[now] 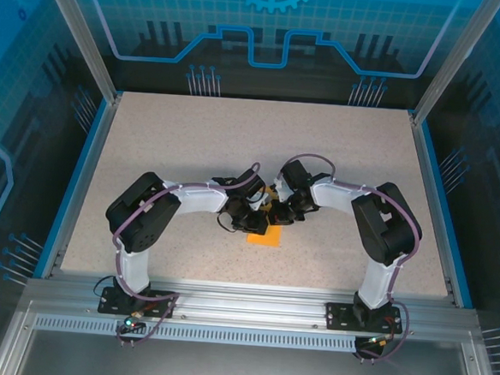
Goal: Fold a paper plane with a square sheet of paper (fold left side to right side)
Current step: Fold the triangle a second time at the center of the table.
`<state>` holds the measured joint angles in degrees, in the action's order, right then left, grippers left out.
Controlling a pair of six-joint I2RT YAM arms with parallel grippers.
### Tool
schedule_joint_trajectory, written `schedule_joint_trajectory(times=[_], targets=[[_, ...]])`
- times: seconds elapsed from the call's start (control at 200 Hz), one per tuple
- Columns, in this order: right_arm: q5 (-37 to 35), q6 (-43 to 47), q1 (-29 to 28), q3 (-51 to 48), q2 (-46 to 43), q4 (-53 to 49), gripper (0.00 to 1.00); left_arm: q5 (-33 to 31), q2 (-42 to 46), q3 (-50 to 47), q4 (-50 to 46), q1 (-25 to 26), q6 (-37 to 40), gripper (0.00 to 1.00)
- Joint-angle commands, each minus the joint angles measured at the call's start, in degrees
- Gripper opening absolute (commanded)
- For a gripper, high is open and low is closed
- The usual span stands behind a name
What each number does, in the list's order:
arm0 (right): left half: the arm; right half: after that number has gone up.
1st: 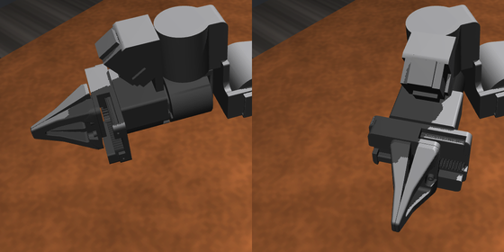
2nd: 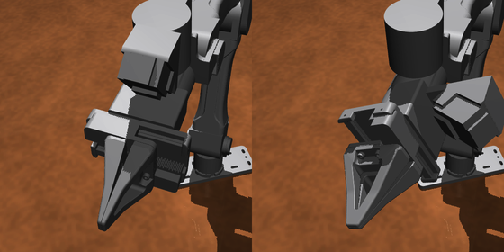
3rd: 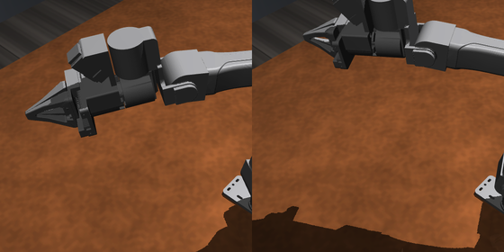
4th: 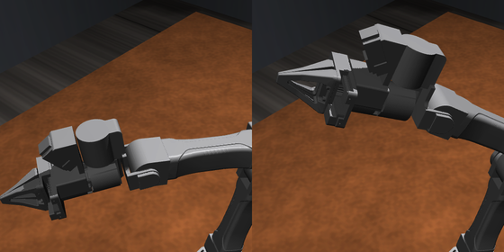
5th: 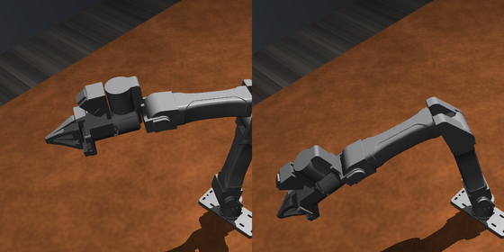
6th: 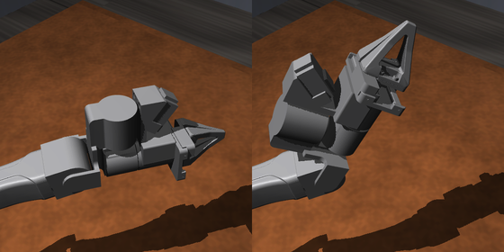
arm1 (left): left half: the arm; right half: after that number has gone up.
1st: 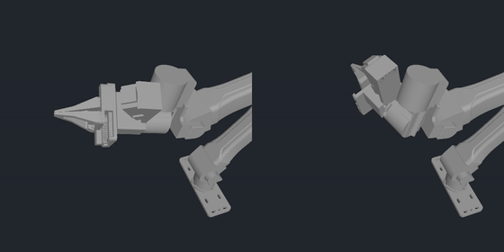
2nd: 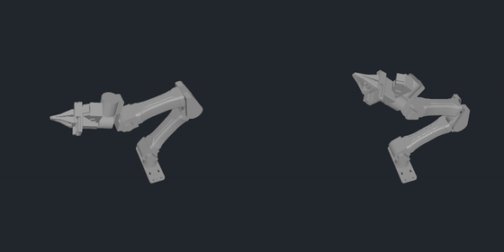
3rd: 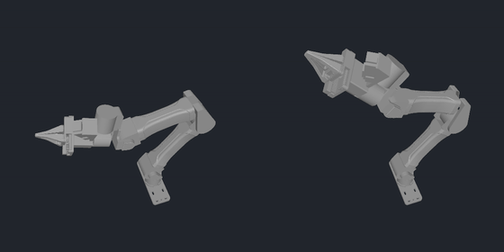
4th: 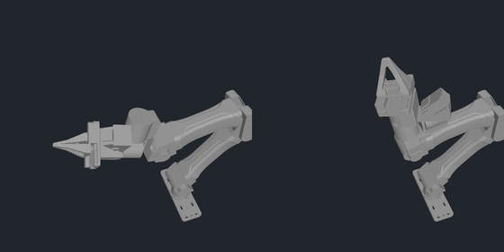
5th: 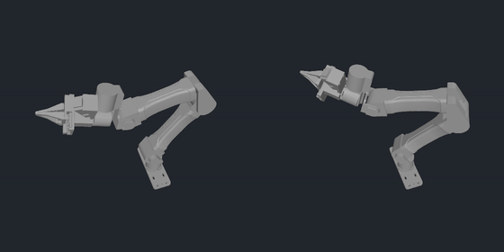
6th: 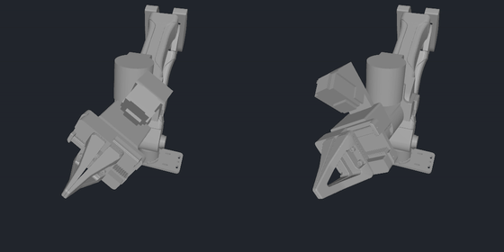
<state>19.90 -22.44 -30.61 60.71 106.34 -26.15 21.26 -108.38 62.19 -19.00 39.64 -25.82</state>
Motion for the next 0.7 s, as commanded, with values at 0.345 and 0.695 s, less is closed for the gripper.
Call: schedule_joint_trajectory(times=[0.345, 0.695], targets=[[-5.9, 1.9, 2.0, -1.5, 2.8, -5.2, 0.00, -2.6, 4.7, -7.3, -1.2, -2.0, -3.4, 0.12], [-6.4, 2.3, 3.0, -1.9, 2.7, -5.5, 0.00, -3.2, 8.8, -12.1, -1.4, -4.1, -3.9, 0.12]])
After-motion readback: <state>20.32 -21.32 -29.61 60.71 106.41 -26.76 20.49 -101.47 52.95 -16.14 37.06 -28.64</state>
